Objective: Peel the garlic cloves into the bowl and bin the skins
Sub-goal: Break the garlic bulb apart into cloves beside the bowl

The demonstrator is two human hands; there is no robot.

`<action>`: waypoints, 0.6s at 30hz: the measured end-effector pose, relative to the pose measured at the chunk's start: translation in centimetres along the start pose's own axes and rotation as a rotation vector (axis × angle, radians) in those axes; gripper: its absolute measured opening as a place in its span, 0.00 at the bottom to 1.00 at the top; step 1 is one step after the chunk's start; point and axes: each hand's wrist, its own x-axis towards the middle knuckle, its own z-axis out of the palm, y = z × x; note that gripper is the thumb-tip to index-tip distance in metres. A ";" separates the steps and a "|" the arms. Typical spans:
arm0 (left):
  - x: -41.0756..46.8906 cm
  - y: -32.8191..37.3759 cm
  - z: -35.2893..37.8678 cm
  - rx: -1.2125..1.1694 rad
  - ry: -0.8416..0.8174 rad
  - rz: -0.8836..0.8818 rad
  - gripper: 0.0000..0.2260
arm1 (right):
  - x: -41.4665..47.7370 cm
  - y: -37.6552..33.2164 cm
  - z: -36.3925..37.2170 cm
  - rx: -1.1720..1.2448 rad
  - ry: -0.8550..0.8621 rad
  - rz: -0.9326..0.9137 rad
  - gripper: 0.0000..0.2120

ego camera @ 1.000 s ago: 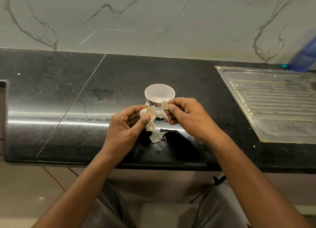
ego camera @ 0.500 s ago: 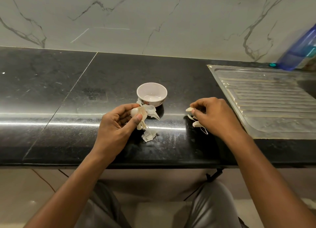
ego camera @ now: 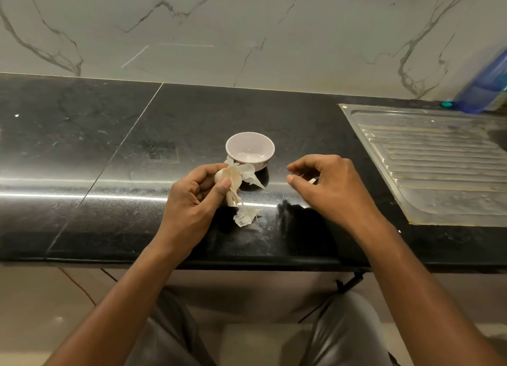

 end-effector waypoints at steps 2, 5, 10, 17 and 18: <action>-0.1 0.1 0.1 -0.004 -0.002 0.004 0.14 | -0.4 -1.4 0.9 0.120 -0.047 -0.009 0.05; -0.1 0.1 0.1 -0.004 -0.014 0.014 0.13 | -0.9 -3.2 2.4 0.359 -0.165 0.027 0.08; -0.2 0.4 -0.1 -0.005 -0.055 0.049 0.12 | -0.7 -4.4 5.1 0.522 -0.275 0.046 0.13; -0.1 0.7 0.0 0.026 -0.066 0.046 0.11 | -0.2 -4.2 5.4 0.900 -0.339 0.210 0.13; -0.1 0.7 0.0 0.033 -0.071 0.045 0.11 | -0.1 -4.1 5.4 0.908 -0.328 0.212 0.13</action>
